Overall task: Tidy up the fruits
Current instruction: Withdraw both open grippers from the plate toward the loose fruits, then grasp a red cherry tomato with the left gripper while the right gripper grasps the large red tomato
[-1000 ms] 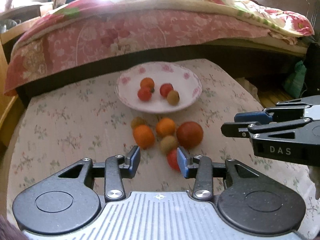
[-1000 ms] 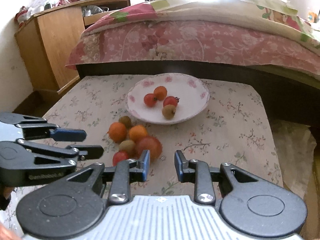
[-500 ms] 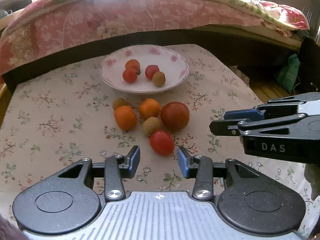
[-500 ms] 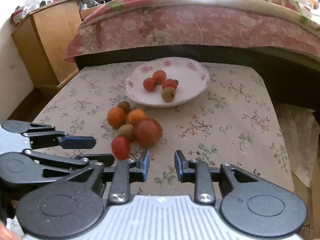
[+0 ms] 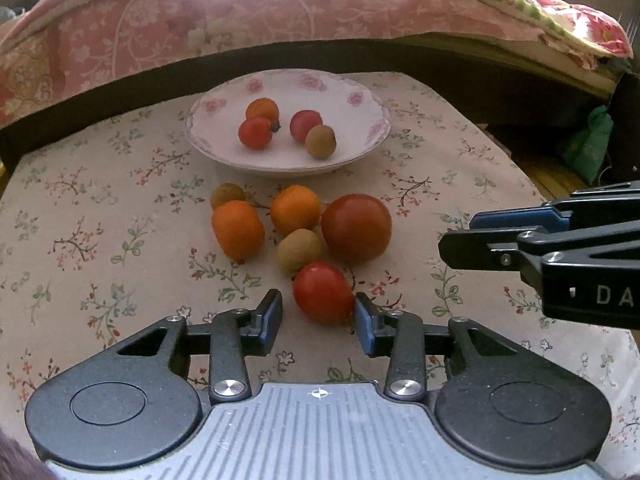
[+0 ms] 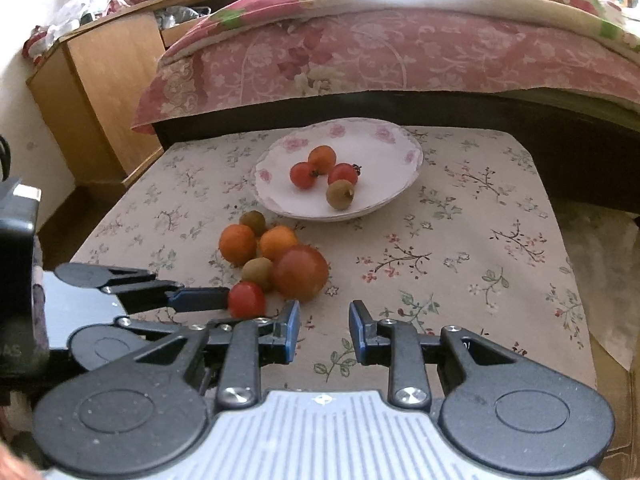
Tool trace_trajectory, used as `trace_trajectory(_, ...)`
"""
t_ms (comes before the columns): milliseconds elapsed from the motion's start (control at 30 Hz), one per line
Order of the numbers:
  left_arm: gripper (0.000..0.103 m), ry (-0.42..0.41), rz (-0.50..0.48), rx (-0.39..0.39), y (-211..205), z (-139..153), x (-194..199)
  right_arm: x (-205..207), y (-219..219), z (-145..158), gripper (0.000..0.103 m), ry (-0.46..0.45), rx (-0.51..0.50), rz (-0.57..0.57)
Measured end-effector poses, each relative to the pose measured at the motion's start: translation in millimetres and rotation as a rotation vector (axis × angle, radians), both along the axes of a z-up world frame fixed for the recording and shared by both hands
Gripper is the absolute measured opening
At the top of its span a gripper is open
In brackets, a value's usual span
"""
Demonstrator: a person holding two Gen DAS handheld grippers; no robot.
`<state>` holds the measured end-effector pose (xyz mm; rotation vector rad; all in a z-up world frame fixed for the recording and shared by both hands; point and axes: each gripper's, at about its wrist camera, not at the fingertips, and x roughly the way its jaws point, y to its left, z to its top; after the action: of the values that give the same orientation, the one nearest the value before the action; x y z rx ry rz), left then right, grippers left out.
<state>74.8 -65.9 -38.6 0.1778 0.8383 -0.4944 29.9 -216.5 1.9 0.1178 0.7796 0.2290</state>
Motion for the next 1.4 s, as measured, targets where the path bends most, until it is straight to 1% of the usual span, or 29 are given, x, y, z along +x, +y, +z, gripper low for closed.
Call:
trace_trajectory(33,0.041,0.001,-0.009,-0.001,-0.8,-0.1,0.4,-0.2,-0.7,-1.4,0.029,0.006,0.000,0.000)
trace_trajectory(67,0.041,0.000,-0.014,0.002,-1.9,0.4,0.4,-1.0,-1.3,-2.4,0.029,0.012,0.000,-0.002)
trace_trajectory(267,0.040,-0.001,-0.033,0.012,-1.0,3.1,-3.0,-7.2,-5.1,-0.3,0.029,0.009,-0.011,-0.007)
trace_trajectory(367,0.040,-0.005,-0.045,0.037,3.4,7.9,-12.1,-10.0,-5.0,1.0,0.029,0.003,-0.017,-0.003)
trace_trajectory(500,0.040,0.004,-0.041,0.054,14.0,12.3,-23.1,-13.4,-1.1,0.0,0.029,0.015,-0.018,0.013)
trace_trajectory(667,0.040,0.023,-0.034,0.071,19.3,7.6,-28.8,-18.3,5.7,-0.4,0.029,0.037,-0.033,0.036)
trace_trajectory(733,0.040,0.018,-0.034,0.077,18.9,5.1,-28.0,-19.7,6.5,0.6,0.032,0.043,-0.039,0.048)
trace_trajectory(767,0.040,0.018,-0.032,0.078,20.1,3.9,-27.9,-20.0,6.6,1.0,0.036,0.043,-0.039,0.054)
trace_trajectory(800,0.040,0.023,-0.028,0.074,21.0,2.7,-27.6,-18.8,6.8,1.5,0.039,0.041,-0.043,0.061)
trace_trajectory(933,0.041,0.012,-0.028,0.063,24.2,1.4,-30.5,-7.1,10.5,1.5,0.039,0.026,-0.083,0.090)
trace_trajectory(1100,0.043,-0.004,-0.034,0.059,24.5,0.1,-32.6,19.7,19.6,-5.6,0.041,0.043,-0.095,0.125)
trace_trajectory(1167,0.049,-0.003,-0.035,0.056,24.6,1.4,-33.5,28.0,26.2,-8.8,0.042,0.049,-0.108,0.151)
trace_trajectory(1233,0.053,0.002,-0.036,0.039,24.4,2.9,-32.4,34.9,32.5,-11.6,0.045,0.041,-0.118,0.181)
trace_trajectory(1267,0.056,0.000,-0.037,0.036,24.1,3.4,-32.2,37.8,34.5,-13.3,0.048,0.037,-0.124,0.188)
trace_trajectory(1400,0.057,-0.008,-0.028,0.030,23.3,5.0,-27.9,50.3,38.0,-19.0,0.049,0.021,-0.163,0.197)
